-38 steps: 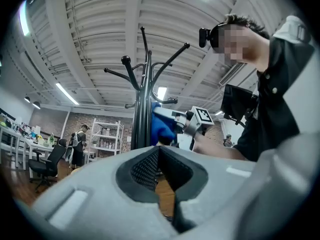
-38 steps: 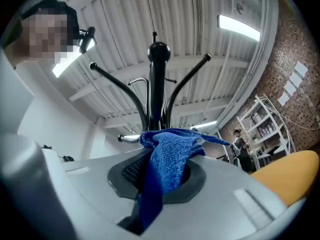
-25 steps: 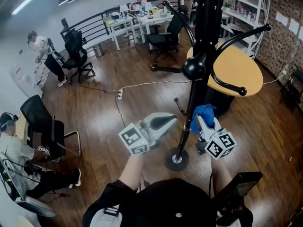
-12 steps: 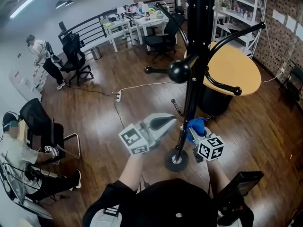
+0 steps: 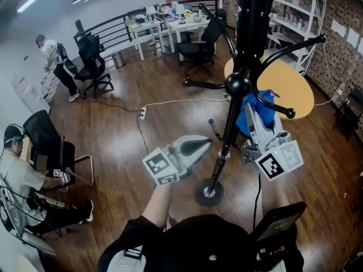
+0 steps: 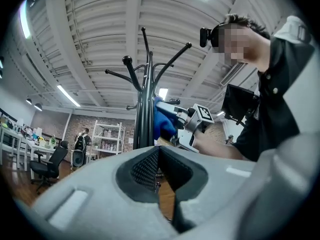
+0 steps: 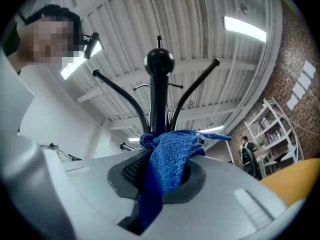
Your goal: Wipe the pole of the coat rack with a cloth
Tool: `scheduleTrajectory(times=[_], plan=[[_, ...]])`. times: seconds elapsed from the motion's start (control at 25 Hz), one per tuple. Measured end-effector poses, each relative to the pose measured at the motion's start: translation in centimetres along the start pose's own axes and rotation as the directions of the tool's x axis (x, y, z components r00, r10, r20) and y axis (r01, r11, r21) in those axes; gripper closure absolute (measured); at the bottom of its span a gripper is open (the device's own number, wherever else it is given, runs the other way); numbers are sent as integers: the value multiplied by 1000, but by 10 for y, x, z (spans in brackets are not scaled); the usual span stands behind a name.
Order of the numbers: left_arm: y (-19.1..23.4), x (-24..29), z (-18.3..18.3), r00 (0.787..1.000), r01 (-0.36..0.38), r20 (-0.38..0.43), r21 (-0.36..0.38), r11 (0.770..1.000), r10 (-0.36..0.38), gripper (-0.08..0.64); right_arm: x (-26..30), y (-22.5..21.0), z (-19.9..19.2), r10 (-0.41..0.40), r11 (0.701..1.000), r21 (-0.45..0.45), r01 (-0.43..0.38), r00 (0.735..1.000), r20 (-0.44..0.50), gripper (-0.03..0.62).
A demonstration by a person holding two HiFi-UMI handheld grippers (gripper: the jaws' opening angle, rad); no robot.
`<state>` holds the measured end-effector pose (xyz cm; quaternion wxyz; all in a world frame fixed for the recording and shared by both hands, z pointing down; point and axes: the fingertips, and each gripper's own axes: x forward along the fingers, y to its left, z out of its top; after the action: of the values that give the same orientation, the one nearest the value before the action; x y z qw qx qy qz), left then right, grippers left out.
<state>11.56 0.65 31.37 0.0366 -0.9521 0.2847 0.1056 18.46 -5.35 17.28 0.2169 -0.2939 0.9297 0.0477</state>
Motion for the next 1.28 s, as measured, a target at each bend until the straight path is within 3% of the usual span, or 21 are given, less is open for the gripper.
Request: scheduleTrajectory(times=[0.08,0.16,0.4,0.56,0.68,0.76,0.84,0.92,1.04,1.12,1.28], plan=[[0,-2,3,1000,-1,7,3,1000,1,563,0,0,-1,-13,1000,-8,13,1000,11,552],[2,-4,3,1000,-6,7,5,1000,6,563,-8,-4,-18,-19,999,40,19,1000,-20,552],[3,-11,-1,1000,-10,1,1,1000,10,563,-58,-13,-134,-60,986,138,96,968,-243,552],[2,-4,-2,1000,3,-4,-2,1000,-3,563,-98,-18,-225,-70,969,189,157,914,-400,552],[-2,-4,-7,1000,20,-4,-6,1000,-20,563,-127,-18,-289,-83,951,212,227,844,-530,552],[-5,-5,-10,1000,26,-6,-6,1000,-26,563,-138,-16,-314,-83,942,216,256,804,-589,551],[-7,-4,-10,1000,27,-7,-4,1000,-27,563,-139,-18,-314,-96,945,191,264,787,-610,551],[-8,-3,-7,1000,25,-6,-2,1000,-25,563,-129,-20,-286,-124,951,167,260,817,-563,551],[-9,-7,-2,1000,21,-3,3,1000,-21,563,-92,-17,-205,-143,962,160,221,908,-393,552],[-8,-12,2,1000,22,0,10,1000,-22,563,-62,-13,-144,-133,977,126,173,952,-276,552],[-9,-21,10,1000,21,14,22,1000,-21,563,-16,-7,-44,-109,992,55,115,988,-111,552]])
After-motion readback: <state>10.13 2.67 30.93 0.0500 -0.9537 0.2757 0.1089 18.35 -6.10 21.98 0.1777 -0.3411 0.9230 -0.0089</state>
